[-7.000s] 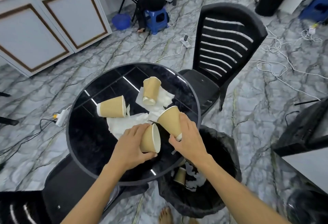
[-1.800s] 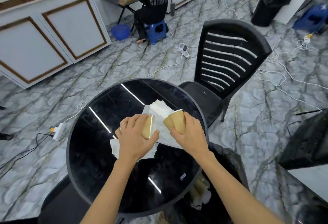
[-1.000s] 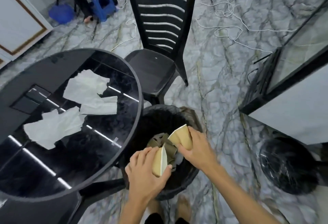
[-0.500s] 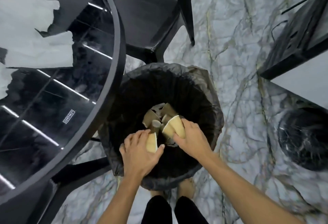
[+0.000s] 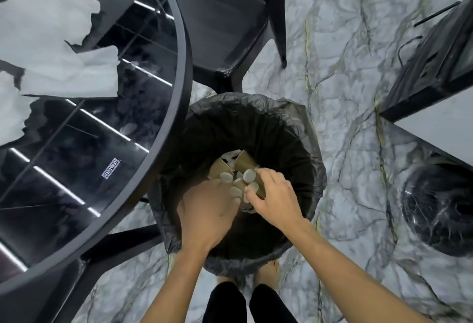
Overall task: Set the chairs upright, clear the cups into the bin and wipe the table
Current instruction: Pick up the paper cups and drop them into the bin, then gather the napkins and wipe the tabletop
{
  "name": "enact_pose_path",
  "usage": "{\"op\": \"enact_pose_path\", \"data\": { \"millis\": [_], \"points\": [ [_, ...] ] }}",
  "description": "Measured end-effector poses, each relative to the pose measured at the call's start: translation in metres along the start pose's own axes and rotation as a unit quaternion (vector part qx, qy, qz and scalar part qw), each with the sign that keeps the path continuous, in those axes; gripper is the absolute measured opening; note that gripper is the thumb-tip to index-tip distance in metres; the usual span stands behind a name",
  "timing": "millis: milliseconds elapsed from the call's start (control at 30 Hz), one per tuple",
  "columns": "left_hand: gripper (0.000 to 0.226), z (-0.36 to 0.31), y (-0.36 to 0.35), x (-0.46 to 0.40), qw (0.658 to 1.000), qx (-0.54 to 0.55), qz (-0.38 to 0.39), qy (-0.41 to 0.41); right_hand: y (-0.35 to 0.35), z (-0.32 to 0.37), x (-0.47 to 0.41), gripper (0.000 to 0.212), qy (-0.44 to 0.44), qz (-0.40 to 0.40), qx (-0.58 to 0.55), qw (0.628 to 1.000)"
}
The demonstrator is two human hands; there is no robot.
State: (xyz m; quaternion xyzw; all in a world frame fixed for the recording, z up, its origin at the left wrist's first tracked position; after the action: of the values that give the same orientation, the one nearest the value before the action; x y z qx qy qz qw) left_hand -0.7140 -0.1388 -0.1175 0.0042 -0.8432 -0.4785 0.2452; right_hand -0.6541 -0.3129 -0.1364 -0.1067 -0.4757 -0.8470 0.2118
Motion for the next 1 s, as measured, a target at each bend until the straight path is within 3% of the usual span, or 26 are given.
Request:
{"op": "enact_pose_path", "data": {
  "millis": [633, 800, 1000],
  "points": [
    [0.066, -0.054, 0.13, 0.103, 0.996, 0.075, -0.019, -0.047, 0.112, 0.085, 0.078, 0.07, 0.042, -0.034, -0.041, 0.998],
    [0.059, -0.066, 0.205, 0.136, 0.982, 0.151, -0.075, -0.09, 0.165, 0.147, 0.09, 0.074, 0.106, -0.087, -0.082, 0.987],
    [0.065, -0.014, 0.286, 0.123, 0.968, 0.157, -0.186, -0.053, 0.195, 0.244, 0.063, 0.066, 0.201, -0.112, -0.105, 0.968]
  ]
}}
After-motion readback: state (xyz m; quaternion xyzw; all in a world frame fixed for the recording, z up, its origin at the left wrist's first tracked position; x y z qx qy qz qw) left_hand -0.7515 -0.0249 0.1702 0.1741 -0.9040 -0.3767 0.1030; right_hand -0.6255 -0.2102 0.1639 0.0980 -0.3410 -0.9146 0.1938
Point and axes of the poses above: each hand's wrist, its own x-axis away from the middle knuckle, its own y-axis out of the back of the hand, z = x × y, the point moved 4 cm from there along -x, towards the middle knuckle, and after that the axes turned 4 degrees about z, right-handed, at the moved point
